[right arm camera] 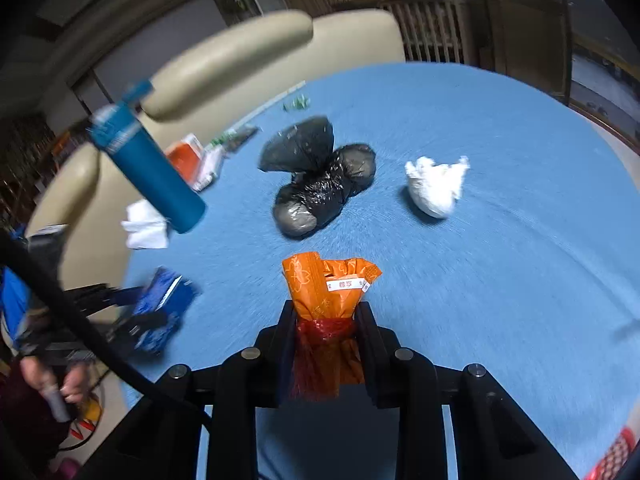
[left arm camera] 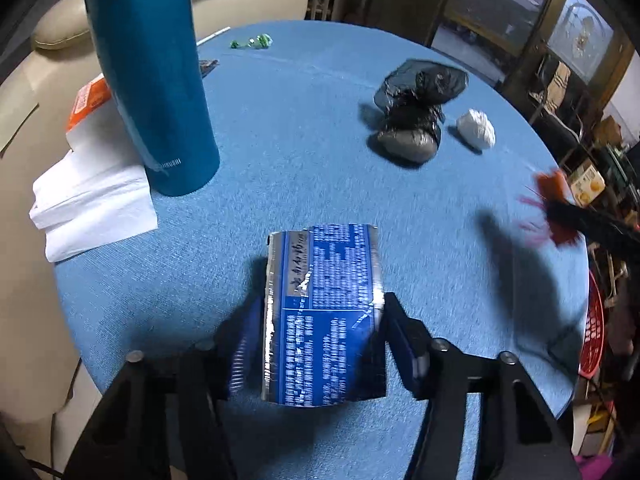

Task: Collect trash
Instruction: 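Carry the blue can and orange bag over the red wastebasket with both tools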

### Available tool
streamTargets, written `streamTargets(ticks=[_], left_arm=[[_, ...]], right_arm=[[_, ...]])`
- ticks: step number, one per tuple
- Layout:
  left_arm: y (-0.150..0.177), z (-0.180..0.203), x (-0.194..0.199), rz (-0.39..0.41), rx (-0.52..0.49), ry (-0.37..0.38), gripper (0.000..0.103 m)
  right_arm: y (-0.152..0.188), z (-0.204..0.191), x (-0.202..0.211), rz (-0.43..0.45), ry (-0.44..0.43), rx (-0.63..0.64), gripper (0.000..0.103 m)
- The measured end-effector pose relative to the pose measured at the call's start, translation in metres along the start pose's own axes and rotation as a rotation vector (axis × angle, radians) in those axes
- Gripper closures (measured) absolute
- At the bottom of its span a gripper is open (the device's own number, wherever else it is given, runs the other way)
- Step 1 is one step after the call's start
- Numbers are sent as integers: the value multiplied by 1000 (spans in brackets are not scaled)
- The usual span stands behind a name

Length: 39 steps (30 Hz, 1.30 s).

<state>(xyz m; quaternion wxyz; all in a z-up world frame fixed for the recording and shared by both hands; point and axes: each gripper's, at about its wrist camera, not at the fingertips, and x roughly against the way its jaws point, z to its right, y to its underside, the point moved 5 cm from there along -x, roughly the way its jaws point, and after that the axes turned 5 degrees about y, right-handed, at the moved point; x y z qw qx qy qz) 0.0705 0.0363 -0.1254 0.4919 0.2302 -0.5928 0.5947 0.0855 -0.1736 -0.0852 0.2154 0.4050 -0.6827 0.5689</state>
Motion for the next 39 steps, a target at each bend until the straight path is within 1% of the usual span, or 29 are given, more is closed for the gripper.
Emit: streamTargets(ticks=[4, 9, 12, 13, 15, 18, 22, 27, 32, 39], left_arm=[[-6, 15, 11, 33, -15, 12, 45], [-14, 53, 32, 82, -76, 33, 45], [-20, 87, 49, 119, -147, 36, 45], [-21, 94, 54, 128, -164, 37, 45], [-22, 121, 61, 151, -219, 39, 45], [-21, 155, 73, 176, -294, 13, 45], [-19, 198, 82, 209, -387, -3, 45], [-20, 239, 86, 226, -462, 2, 45], [-22, 268, 88, 244, -506, 4, 45], [-19, 302, 95, 282, -575, -1, 45]], right_arm=[[17, 6, 44, 67, -21, -57, 72], [37, 25, 88, 136, -15, -141, 72], [49, 39, 117, 166, 8, -178, 72], [52, 42, 122, 171, 13, -186, 72], [60, 50, 137, 189, 35, -202, 72], [71, 62, 157, 210, 59, -229, 72], [84, 75, 181, 234, 94, -250, 72], [95, 86, 207, 265, 131, -261, 72], [103, 98, 232, 303, 161, -277, 72], [113, 114, 252, 332, 189, -300, 72]])
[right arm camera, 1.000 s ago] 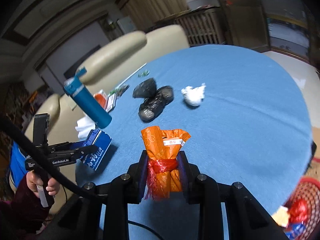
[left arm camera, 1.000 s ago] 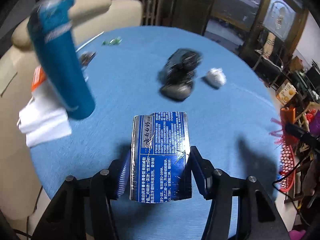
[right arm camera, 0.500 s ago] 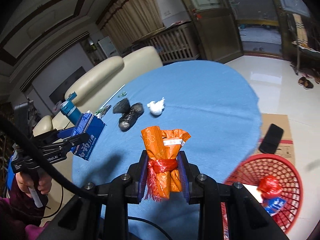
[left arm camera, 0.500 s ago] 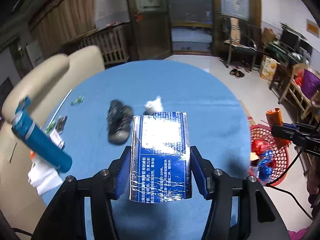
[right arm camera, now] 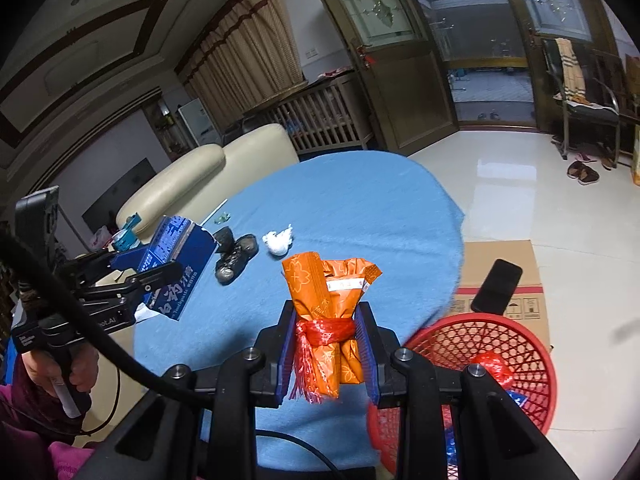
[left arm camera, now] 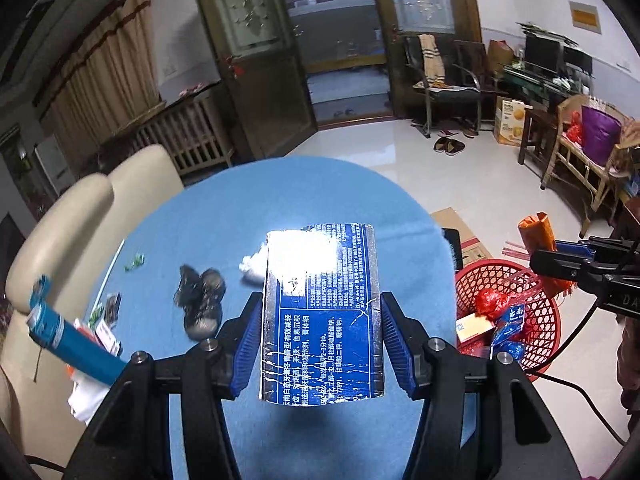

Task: Collect trash
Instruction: 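Carry the blue can and orange bag over the red wastebasket with both tools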

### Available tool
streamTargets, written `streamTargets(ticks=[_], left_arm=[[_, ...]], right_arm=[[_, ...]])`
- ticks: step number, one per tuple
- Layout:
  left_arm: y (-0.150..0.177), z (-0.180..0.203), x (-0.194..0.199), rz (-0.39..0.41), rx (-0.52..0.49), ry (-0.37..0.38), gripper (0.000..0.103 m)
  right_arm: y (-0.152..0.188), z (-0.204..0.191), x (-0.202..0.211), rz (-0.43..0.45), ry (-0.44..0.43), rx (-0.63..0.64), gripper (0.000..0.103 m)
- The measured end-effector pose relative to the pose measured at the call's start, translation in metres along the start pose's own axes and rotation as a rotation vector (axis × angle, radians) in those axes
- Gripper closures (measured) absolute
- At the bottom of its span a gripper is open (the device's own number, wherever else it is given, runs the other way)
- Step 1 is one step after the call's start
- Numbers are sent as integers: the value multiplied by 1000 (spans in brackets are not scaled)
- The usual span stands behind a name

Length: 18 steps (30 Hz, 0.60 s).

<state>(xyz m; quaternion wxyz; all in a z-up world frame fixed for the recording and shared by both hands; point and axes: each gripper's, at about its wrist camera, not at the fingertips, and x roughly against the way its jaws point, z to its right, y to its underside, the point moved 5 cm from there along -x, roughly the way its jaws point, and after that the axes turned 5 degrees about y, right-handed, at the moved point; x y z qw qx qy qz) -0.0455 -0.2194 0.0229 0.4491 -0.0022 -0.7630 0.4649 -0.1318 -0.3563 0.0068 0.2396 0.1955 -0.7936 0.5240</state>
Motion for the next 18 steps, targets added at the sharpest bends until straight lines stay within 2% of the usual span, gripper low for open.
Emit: streamTargets(ticks=[18], left_arm=[[-24, 54, -3, 23, -100, 20, 45]], right_arm=[[-2, 47, 38, 55, 57, -47, 72]])
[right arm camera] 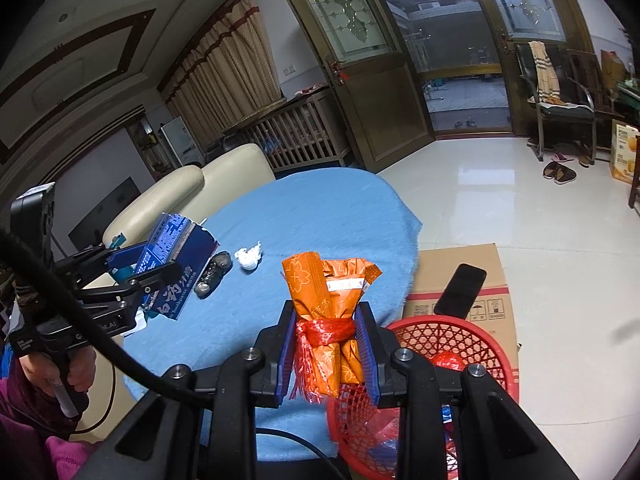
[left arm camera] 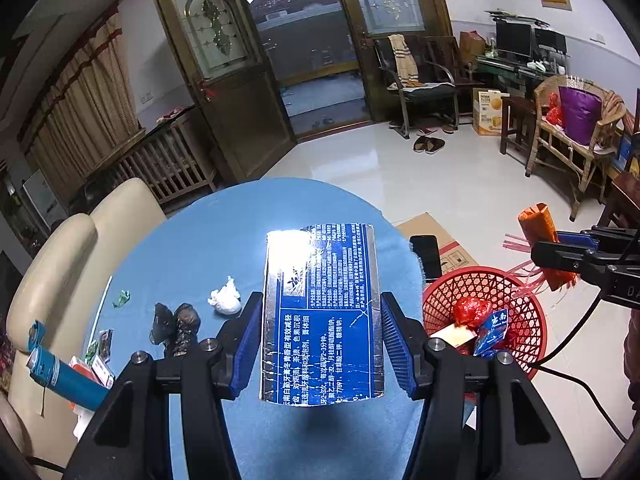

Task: Collect trash
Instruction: 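Carry the blue can and orange bag over the red wastebasket with both tools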

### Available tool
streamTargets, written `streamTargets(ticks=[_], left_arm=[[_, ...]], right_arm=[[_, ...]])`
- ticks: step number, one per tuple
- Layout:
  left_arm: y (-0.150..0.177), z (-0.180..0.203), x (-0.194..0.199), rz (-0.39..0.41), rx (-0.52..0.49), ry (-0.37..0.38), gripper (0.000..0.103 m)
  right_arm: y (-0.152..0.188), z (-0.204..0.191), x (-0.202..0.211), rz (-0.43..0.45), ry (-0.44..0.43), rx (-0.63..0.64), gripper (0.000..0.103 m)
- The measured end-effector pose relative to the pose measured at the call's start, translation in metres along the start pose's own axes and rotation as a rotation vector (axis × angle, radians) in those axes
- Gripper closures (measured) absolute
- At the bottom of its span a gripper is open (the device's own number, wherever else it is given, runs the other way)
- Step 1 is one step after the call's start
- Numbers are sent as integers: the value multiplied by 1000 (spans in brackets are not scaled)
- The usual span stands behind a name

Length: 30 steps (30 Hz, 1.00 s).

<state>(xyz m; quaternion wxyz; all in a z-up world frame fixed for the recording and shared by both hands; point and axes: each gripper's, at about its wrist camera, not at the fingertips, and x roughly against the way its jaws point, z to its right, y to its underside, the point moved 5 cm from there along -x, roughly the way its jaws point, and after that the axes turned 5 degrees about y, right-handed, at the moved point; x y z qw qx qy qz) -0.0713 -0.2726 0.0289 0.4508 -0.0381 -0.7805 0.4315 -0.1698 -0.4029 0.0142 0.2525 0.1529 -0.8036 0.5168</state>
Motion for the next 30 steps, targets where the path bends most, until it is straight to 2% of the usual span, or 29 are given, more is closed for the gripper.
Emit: streamTargets(ticks=[15, 30], left_arm=[[-8, 22, -6, -8, -52, 5, 45], [-9, 27, -12, -20, -88, 26, 44]], right_arm=[[1, 22, 16, 20, 13, -22, 72], [1, 36, 26, 30, 25, -69, 72]])
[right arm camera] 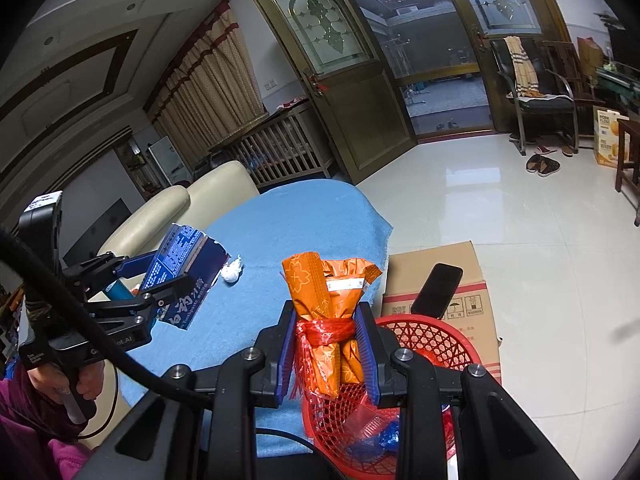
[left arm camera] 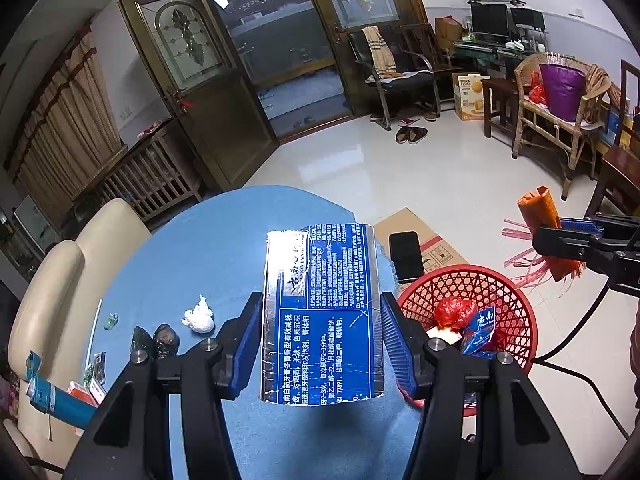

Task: Collect trash
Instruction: 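Carry the blue can and orange bag over the red wastebasket with both tools, then open the left tool to drop the blue can while the right tool drops the orange bag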

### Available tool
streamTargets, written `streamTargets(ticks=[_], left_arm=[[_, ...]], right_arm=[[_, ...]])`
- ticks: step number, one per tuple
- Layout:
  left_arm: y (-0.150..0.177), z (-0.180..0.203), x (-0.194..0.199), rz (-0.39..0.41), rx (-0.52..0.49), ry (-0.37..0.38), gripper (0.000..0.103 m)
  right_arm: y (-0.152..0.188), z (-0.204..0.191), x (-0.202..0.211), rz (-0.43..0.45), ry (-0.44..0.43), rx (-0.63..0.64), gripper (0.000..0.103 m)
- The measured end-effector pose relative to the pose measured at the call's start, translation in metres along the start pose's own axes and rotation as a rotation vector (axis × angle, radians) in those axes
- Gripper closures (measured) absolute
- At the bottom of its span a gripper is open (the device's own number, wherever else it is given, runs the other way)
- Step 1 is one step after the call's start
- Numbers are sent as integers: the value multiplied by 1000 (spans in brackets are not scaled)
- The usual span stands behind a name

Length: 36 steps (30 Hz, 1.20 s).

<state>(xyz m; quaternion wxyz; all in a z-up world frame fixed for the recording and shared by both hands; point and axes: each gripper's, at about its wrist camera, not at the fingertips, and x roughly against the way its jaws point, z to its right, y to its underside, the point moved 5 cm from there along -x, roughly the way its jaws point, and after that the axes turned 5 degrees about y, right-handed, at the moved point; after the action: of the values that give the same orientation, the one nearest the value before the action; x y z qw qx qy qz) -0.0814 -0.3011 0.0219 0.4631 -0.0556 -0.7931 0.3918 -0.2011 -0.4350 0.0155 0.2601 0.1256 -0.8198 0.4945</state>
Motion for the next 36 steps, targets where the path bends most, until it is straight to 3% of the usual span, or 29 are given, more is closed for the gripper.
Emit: streamTargets(ticks=[36], left_arm=[[-3, 8, -30, -65, -27, 48, 44]], right_arm=[[3, 25, -16, -50, 13, -76, 71]])
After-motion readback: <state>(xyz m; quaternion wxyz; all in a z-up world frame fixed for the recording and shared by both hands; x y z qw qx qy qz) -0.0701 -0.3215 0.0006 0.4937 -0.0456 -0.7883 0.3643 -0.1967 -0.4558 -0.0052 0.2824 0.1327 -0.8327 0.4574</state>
